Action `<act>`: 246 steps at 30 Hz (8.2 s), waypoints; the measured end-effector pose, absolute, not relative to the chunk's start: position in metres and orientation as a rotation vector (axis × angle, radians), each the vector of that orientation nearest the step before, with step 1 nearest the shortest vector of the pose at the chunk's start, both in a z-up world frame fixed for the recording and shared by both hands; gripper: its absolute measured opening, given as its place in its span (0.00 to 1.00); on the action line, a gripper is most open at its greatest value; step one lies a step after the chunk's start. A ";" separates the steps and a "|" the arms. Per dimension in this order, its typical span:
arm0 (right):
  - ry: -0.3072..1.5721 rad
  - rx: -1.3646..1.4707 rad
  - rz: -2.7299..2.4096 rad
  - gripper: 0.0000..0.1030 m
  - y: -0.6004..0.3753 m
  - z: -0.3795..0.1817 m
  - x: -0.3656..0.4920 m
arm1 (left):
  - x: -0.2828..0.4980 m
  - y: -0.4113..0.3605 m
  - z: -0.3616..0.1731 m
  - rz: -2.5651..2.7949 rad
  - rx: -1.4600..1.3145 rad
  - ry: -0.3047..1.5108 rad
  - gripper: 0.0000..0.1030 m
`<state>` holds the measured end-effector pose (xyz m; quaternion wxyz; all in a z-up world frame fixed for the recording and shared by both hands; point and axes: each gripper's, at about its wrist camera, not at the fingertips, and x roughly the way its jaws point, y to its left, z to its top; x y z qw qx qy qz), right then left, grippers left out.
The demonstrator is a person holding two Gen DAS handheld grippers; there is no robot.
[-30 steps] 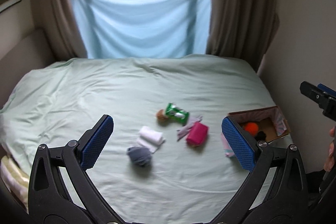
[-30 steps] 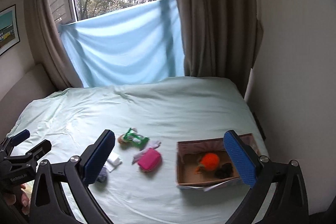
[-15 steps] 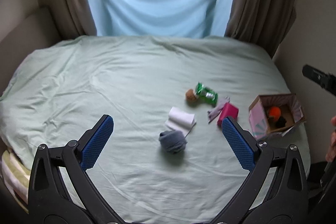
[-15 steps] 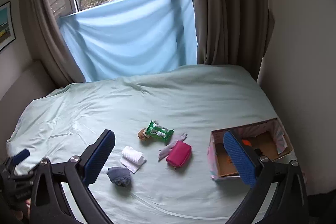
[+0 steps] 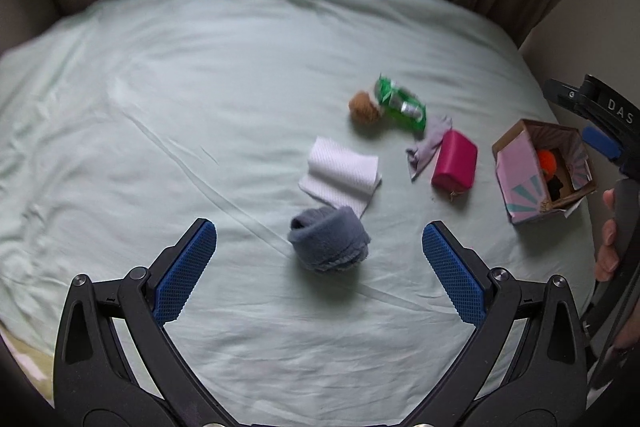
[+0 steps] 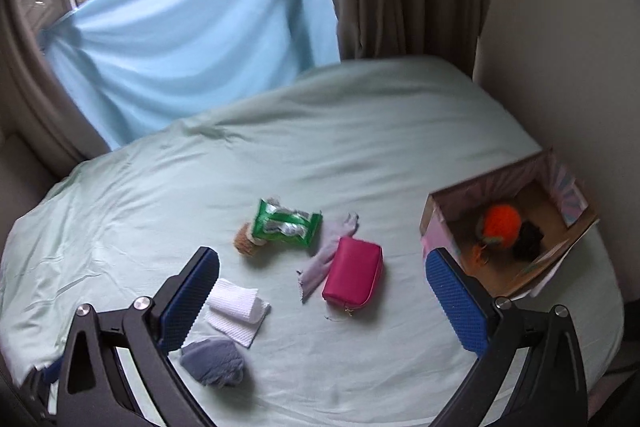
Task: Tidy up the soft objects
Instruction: 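Grasp the grey fuzzy sock ball with the left tool while the right tool grasps the pink pouch, then carry sock ball and pink pouch into the box and open both tools, then withdraw both tools from the box toward the white towel and snack packet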
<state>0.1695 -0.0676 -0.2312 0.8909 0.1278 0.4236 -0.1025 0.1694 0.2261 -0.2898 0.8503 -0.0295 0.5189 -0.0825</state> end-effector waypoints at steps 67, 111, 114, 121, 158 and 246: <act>1.163 0.283 -0.175 0.42 -0.080 -0.325 0.222 | 0.208 0.213 -0.334 -0.210 -0.161 1.217 0.47; 0.989 0.226 -0.194 0.42 -0.361 -0.133 0.112 | 0.186 -0.134 -0.165 -0.436 -0.098 1.008 0.47; 1.029 0.220 -0.184 0.42 -0.389 -0.151 0.121 | 0.186 -0.163 -0.183 -0.425 -0.088 1.040 0.47; 1.128 0.222 -0.158 0.42 -0.431 -0.204 0.150 | 0.204 -0.217 -0.239 -0.397 -0.046 1.135 0.47; 1.322 0.327 -0.016 1.00 -0.470 -0.340 0.204 | 0.216 -0.258 -0.349 -0.313 0.143 1.352 1.00; 1.090 -0.338 0.476 1.00 -0.036 -0.349 0.328 | 0.269 0.193 -0.442 0.204 -0.631 1.354 1.00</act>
